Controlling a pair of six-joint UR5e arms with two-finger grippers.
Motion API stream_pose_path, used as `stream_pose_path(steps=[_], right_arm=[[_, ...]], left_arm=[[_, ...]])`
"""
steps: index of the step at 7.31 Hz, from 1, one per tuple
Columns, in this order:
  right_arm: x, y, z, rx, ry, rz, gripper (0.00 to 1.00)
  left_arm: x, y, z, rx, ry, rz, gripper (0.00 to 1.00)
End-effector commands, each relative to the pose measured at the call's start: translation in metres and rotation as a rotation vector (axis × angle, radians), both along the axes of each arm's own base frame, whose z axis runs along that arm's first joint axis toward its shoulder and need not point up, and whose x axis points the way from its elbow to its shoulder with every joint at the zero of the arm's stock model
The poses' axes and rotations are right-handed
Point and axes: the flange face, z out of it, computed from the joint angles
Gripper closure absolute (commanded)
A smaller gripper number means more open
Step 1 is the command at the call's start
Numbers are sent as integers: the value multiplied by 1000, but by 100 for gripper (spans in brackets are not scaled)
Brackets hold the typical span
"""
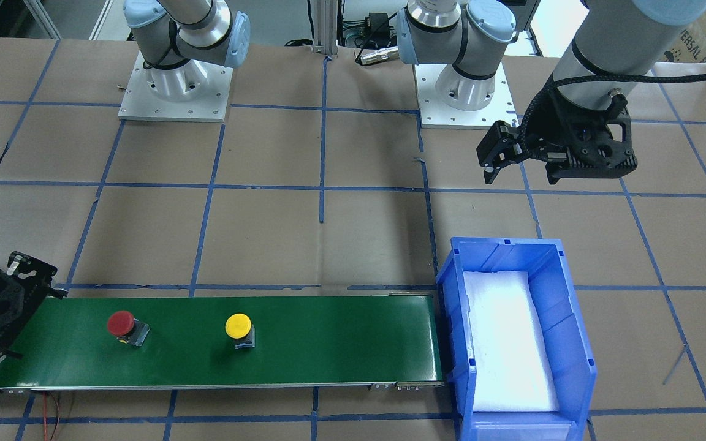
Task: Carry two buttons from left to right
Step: 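Move the right gripper toward the belt's far end near the red button, then lower the right gripper and grasp the red button at the belt end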
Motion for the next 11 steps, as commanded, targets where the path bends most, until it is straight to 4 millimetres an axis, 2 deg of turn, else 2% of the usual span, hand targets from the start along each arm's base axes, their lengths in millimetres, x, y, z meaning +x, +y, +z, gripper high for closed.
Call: stream_pose_path(steps=[1,2,4,7,9,11], right_arm=[[-5,6,-18,8,59,85,0],[-8,7,-23,-10,91,164,0],[1,25,-49,-11,43,153,0],[5,41,-59,18,28,158,0],[5,42,-59,6,30,156,0],[3,33,-49,-32,42,145,0]], left_arm=[[0,0,1,-2,0,1,0],[0,0,1,-2,0,1,0],[0,0,0,-3,0,1,0],[0,-1,0,-8,-1,-1,0],[0,-2,-1,-11,1,-1,0],[0,-2,-1,-9,1,-1,0]])
